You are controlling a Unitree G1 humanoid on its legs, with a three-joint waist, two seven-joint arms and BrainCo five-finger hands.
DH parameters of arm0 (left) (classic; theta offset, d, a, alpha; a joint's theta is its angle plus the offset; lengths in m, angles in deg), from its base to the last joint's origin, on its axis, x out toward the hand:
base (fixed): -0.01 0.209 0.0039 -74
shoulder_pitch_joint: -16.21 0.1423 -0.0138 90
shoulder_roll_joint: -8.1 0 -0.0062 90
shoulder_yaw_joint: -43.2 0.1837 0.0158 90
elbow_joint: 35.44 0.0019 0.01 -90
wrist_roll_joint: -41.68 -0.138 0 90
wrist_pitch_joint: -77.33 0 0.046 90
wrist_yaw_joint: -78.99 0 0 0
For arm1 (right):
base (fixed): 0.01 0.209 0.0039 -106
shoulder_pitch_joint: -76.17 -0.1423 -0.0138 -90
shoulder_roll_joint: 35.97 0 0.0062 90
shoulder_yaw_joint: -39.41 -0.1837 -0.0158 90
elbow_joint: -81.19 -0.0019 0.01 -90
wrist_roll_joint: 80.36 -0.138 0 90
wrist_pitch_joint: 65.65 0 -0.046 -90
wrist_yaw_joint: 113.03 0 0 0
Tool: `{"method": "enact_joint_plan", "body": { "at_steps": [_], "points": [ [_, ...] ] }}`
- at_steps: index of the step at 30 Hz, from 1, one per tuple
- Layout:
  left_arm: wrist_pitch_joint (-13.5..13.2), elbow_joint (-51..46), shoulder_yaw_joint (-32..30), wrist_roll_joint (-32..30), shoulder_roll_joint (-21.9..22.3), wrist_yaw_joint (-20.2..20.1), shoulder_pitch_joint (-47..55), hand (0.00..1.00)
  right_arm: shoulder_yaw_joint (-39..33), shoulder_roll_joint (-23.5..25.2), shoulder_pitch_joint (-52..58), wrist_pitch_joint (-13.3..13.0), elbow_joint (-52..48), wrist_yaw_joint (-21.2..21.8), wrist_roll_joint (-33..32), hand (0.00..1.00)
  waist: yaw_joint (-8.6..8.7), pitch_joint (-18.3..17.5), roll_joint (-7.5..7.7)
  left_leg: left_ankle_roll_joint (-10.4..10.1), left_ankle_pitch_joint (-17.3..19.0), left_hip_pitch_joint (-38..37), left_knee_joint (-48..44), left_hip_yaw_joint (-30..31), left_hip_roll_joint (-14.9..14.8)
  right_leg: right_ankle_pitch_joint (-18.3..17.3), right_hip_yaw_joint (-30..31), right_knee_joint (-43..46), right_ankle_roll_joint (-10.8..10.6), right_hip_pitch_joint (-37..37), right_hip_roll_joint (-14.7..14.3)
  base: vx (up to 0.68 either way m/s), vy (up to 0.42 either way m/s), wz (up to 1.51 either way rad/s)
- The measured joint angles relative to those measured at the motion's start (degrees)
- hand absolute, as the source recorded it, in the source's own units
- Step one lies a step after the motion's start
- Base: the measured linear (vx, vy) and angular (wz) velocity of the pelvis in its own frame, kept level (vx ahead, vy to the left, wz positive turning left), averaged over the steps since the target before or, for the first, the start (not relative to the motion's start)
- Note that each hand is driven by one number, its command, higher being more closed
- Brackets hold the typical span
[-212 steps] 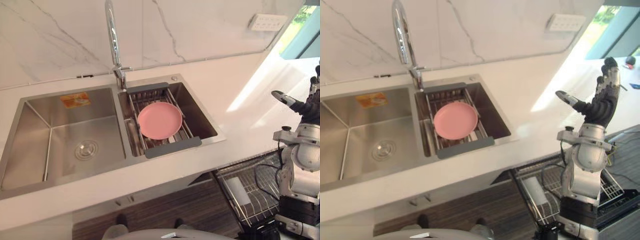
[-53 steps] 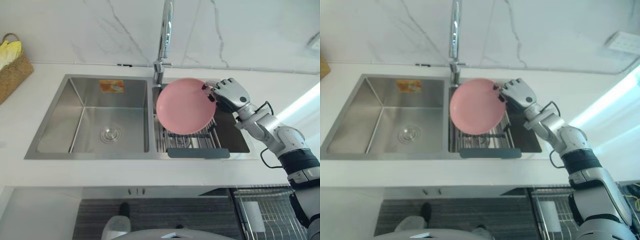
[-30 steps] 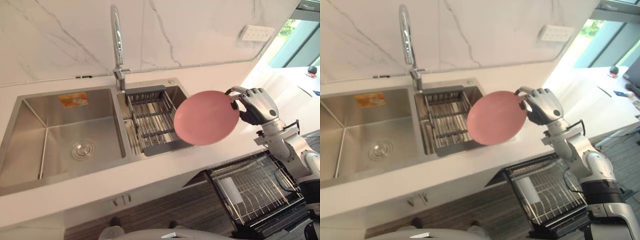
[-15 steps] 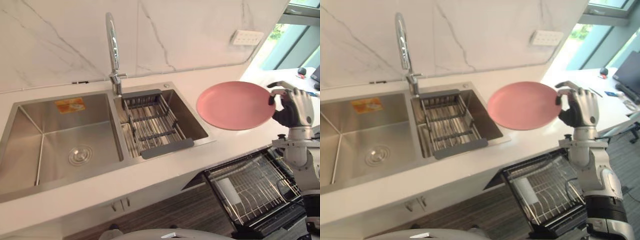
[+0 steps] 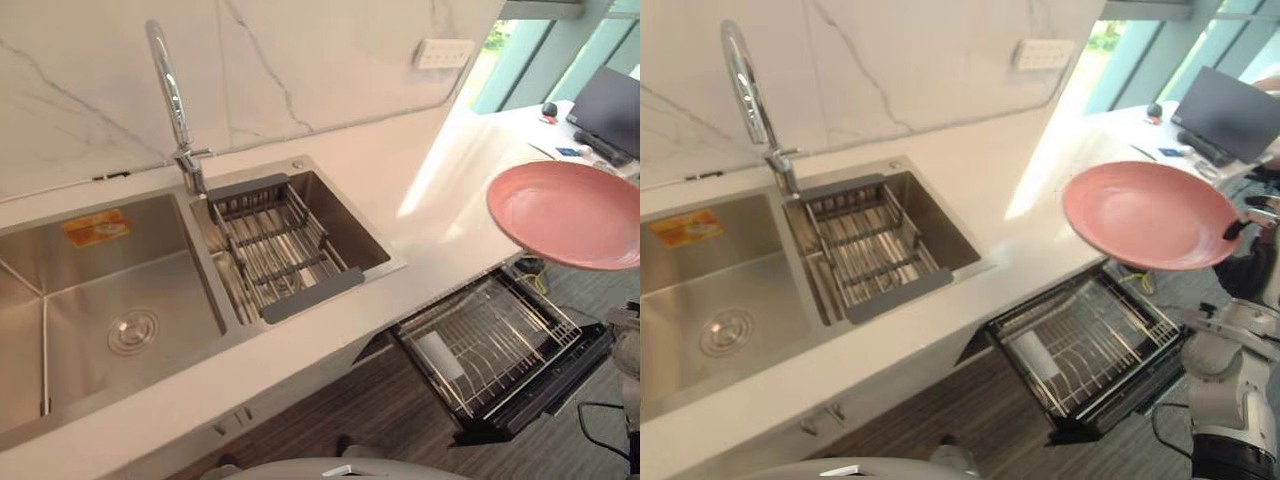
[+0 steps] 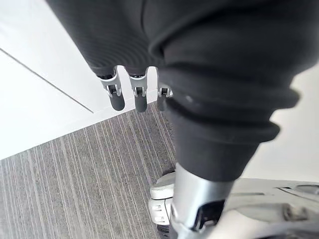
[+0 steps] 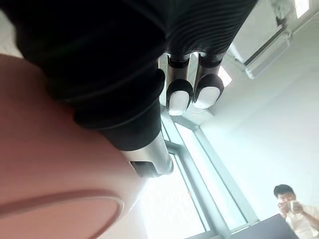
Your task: Walk over to the sink, pick up the cup, carry it to the dishwasher, place the cup inside the dishwasher, then close the dishwasher door
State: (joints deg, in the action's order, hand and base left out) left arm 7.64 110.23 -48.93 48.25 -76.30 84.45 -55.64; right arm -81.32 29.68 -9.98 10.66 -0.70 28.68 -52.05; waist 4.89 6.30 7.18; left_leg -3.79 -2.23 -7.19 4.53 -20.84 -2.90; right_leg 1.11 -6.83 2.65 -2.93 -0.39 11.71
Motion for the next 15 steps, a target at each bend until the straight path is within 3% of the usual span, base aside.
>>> {"method": "enact_joint_plan", "body": {
  "at_steps": [2, 3, 4, 5, 6, 7, 8, 9, 11, 15],
  "points": [
    [0.34, -0.09, -0.13, 0.06, 0.06, 0.09, -0.21, 0.0, -0.89, 0.07, -0.08, -0.03, 0.02, -1.47, -1.14, 1.0, -0.2, 0.36, -0.19, -0.15, 0.49, -0.2, -0.02, -2.44, -0.38, 0.27, -1.33, 0.25, 3.02, -1.41, 0.01, -0.01, 0.026, -0.63],
    [0.45, -0.24, -0.3, 0.13, 0.16, 0.12, -0.37, 0.0, -1.18, 0.15, -0.27, -0.08, 0.05, -2.13, -1.52, 1.0, -0.58, 0.75, -0.35, -0.36, 0.75, -0.44, -0.03, -3.57, -0.9, 0.2, -3.84, 0.43, 6.21, -2.0, 0.17, 0.01, 0.02, -0.85],
    [0.65, -0.92, -0.7, 0.27, 0.18, 0.21, -0.41, 0.0, -1.19, 0.5, -0.62, -0.26, 0.74, -2.52, -2.08, 1.0, -1.29, 1.41, -0.5, -0.75, 1.23, -1.0, -0.03, -5.54, -1.84, -0.76, -10.09, 0.98, 11.11, -2.45, 1.0, 0.04, 0.026, -1.15],
    [0.64, -1.16, -1.53, 1.16, 0.08, 0.31, -0.69, 0.0, -1.17, 0.89, -0.97, -0.51, 2.26, -3.49, -2.11, 1.0, -1.87, 1.44, -0.37, -0.98, 1.64, -0.96, -0.03, -7.14, -2.5, -1.57, -16.18, 1.95, 14.19, -3.41, 2.08, 0.05, 0.023, -1.06],
    [0.63, -1.15, -2.01, 1.42, -0.04, 0.32, -0.98, 0.0, -1.19, 1.13, -1.21, -0.52, 2.85, -3.99, -2.19, 1.0, -1.91, 1.69, -0.12, -1.09, 1.8, -1.0, -0.04, -7.99, -2.67, -1.56, -18.46, 2.45, 14.98, -3.81, 2.68, 0.07, 0.017, -0.86],
    [0.67, -1.12, -2.25, 1.83, -0.54, 0.34, -1.55, 0.0, -1.19, 1.78, -1.79, -1.14, 4.57, -5.01, -2.41, 1.0, -1.53, 2.61, 0.6, -1.31, 2.35, -1.09, -0.65, -8.99, -2.78, 0.0, -21.2, 3.57, 14.98, -4.06, 3.76, 0.08, -0.011, -0.57],
    [0.96, -1.11, -2.31, 1.9, -1.36, -0.02, -1.77, 0.0, -1.21, 2.14, -1.76, -1.3, 6.14, -5.95, -3.36, 1.0, -1.11, 3.67, 2.07, -1.54, 3.77, -0.63, -2.49, -9.5, -2.7, 3.77, -20.9, 4.65, 12.0, -4.57, 4.8, 0.08, -0.032, -0.44],
    [1.06, -1.19, -2.32, 2.2, -1.47, -0.27, -1.8, 0.0, -1.35, 2.16, -1.72, -1.25, 7.13, -6.39, -3.67, 1.0, -0.99, 4.15, 2.12, -1.7, 4.44, -0.22, -3.19, -9.4, -2.94, 4.77, -20.96, 5.12, 9.9, -4.67, 4.89, 0.04, -0.038, -0.32],
    [0.56, -1.13, -2.51, 2.36, -0.41, 0.39, -2.12, 0.0, -1.59, 2.66, -1.69, -1.22, 9.78, -7.82, -4.52, 1.0, -1.01, 5.04, 0.69, -1.6, 6.59, 0.63, -4.9, -8.78, -4.27, 7.11, -20.88, 6.2, 6.6, -5.45, 4.28, 0.07, -0.01, -0.17],
    [0.46, -1.13, -1.82, 3.39, 0.05, 0.65, -3.05, 0.0, -1.36, 4.38, -2.64, -1.32, 12.66, -8.64, -5.54, 1.0, -1.82, 5.98, -0.54, -1.69, 6.69, 3.24, -8.67, -7.38, -5.67, 8.56, -22.14, 5.3, 4.56, -5.99, 3.68, 0.12, -0.016, 0.12]
  ]
}}
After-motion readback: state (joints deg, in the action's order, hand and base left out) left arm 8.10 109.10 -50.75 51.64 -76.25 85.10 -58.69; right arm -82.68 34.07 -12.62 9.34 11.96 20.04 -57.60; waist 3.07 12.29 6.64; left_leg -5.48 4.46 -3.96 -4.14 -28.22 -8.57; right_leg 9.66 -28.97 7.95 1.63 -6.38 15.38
